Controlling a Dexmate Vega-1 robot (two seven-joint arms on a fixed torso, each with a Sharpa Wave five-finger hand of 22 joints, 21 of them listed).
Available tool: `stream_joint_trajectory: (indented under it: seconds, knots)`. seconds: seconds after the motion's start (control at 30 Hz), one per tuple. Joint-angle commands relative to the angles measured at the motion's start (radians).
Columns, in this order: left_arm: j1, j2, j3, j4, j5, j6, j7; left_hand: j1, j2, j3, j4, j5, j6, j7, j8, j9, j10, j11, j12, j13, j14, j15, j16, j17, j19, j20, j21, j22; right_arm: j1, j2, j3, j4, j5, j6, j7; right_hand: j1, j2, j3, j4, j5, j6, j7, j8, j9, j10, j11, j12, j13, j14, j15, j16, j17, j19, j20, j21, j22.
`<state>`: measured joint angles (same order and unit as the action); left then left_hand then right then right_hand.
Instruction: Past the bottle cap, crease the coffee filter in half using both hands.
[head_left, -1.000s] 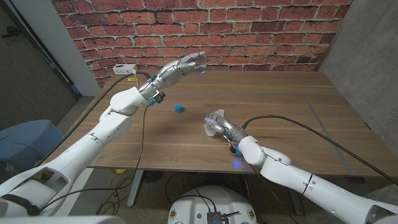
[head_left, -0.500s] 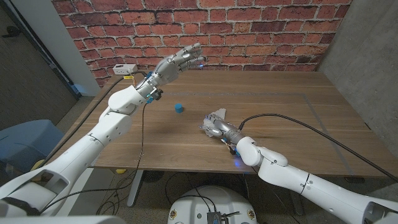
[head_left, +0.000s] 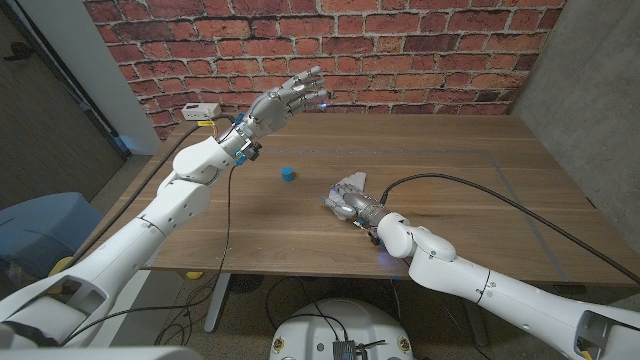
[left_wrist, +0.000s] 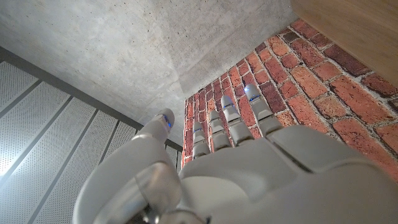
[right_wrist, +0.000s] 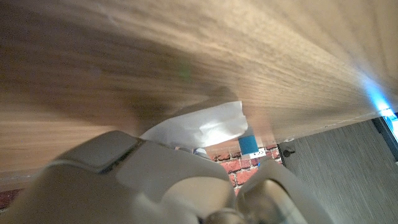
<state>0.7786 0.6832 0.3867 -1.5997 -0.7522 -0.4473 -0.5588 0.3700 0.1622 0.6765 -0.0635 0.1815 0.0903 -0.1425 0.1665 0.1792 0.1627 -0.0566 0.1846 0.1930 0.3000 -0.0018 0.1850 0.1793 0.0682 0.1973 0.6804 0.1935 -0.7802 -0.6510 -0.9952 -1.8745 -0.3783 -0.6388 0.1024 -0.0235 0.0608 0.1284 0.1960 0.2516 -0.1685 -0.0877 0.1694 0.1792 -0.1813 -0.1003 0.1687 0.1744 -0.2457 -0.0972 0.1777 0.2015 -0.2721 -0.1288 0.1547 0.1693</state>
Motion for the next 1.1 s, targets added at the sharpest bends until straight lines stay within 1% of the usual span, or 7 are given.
stream_joint_trajectory:
  seconds: [0.03, 0.4, 0.63, 0.83, 0.9, 0.97, 1.1]
  knots:
    - [0.019, 0.009, -0.012, -0.028, -0.01, 0.023, 0.006, -0.002, 0.01, 0.008, 0.0, 0.004, -0.016, -0.003, 0.003, 0.002, -0.012, 0.004, 0.001, 0.003, 0.005, 0.005, 0.007, 0.004, 0.003, 0.006, 0.0, 0.001, 0.112, 0.012, -0.12, 0.011, 0.0, -0.166, 0.21, -0.013, 0.013, -0.036, 0.005, 0.013, -0.088, -0.007, 0.004, 0.003, -0.227, -0.008, 0.011, 0.008, -0.301, -0.035, 0.009, 0.008, -0.279, -0.065, 0.014, 0.006]
    - [0.024, 0.013, -0.018, -0.033, -0.02, 0.023, -0.008, -0.009, 0.008, 0.009, 0.005, 0.002, -0.035, -0.01, 0.003, 0.001, -0.021, 0.002, 0.003, 0.003, 0.008, 0.009, 0.009, 0.007, 0.004, 0.005, 0.0, 0.002, 0.144, 0.02, -0.178, 0.025, 0.0, -0.191, 0.218, -0.013, 0.039, -0.111, 0.008, 0.032, -0.194, -0.04, -0.006, 0.004, -0.312, -0.019, 0.01, 0.008, -0.339, -0.029, 0.012, 0.008, -0.314, -0.065, 0.026, 0.007]
    - [0.017, 0.011, -0.017, -0.027, -0.013, 0.024, -0.008, -0.015, 0.006, 0.007, 0.01, 0.0, -0.041, -0.011, 0.004, 0.001, -0.024, 0.003, 0.005, 0.003, 0.009, 0.01, 0.011, 0.009, 0.003, 0.008, -0.001, 0.002, 0.066, -0.033, -0.075, -0.031, 0.052, -0.056, 0.067, -0.008, 0.065, -0.143, 0.006, 0.042, -0.216, -0.05, 0.006, 0.005, -0.309, -0.007, 0.026, 0.009, -0.325, -0.009, 0.023, 0.007, -0.294, -0.041, 0.039, 0.005]
    - [0.008, 0.004, -0.012, -0.019, -0.009, 0.028, -0.007, -0.019, 0.005, 0.007, 0.013, -0.001, -0.044, -0.011, 0.006, 0.001, -0.025, 0.005, 0.006, 0.003, 0.009, 0.011, 0.011, 0.009, 0.003, 0.008, -0.001, 0.002, -0.019, -0.094, 0.065, -0.07, 0.176, 0.188, -0.025, 0.024, 0.1, -0.165, -0.014, 0.063, -0.129, -0.062, 0.032, 0.004, -0.201, 0.019, 0.06, 0.008, -0.218, 0.02, 0.051, -0.004, -0.146, 0.027, 0.071, 0.0]
    - [0.006, 0.002, -0.011, -0.016, -0.005, 0.027, -0.005, -0.02, 0.005, 0.007, 0.013, -0.001, -0.045, -0.011, 0.006, 0.001, -0.025, 0.005, 0.007, 0.003, 0.009, 0.011, 0.011, 0.009, 0.002, 0.009, -0.002, 0.002, -0.056, -0.105, 0.111, -0.062, 0.216, 0.298, -0.074, 0.064, 0.106, -0.136, -0.034, 0.077, -0.047, -0.051, 0.044, 0.003, -0.119, 0.028, 0.071, 0.008, -0.149, 0.033, 0.058, -0.015, -0.041, 0.044, 0.081, 0.0]
    - [0.004, 0.001, -0.008, -0.013, 0.002, 0.026, -0.004, -0.022, 0.005, 0.007, 0.014, -0.001, -0.045, -0.011, 0.007, 0.001, -0.025, 0.005, 0.007, 0.003, 0.009, 0.012, 0.011, 0.009, 0.001, 0.01, -0.002, 0.002, -0.086, -0.11, 0.149, -0.05, 0.247, 0.393, -0.112, 0.125, 0.1, -0.085, -0.059, 0.086, 0.082, -0.042, 0.052, 0.001, 0.018, 0.046, 0.085, 0.008, -0.012, 0.054, 0.07, -0.02, 0.133, 0.101, 0.099, 0.0]
    - [-0.002, -0.002, -0.003, -0.007, 0.003, 0.031, -0.006, -0.023, 0.005, 0.007, 0.015, -0.001, -0.047, -0.011, 0.007, 0.001, -0.026, 0.006, 0.008, 0.003, 0.009, 0.013, 0.011, 0.01, 0.001, 0.01, -0.002, 0.002, -0.122, -0.105, 0.194, -0.043, 0.266, 0.48, -0.157, 0.178, 0.098, -0.044, -0.077, 0.088, 0.16, -0.042, 0.048, -0.001, 0.104, 0.044, 0.083, 0.005, 0.078, 0.053, 0.069, -0.022, 0.257, 0.119, 0.108, -0.001]
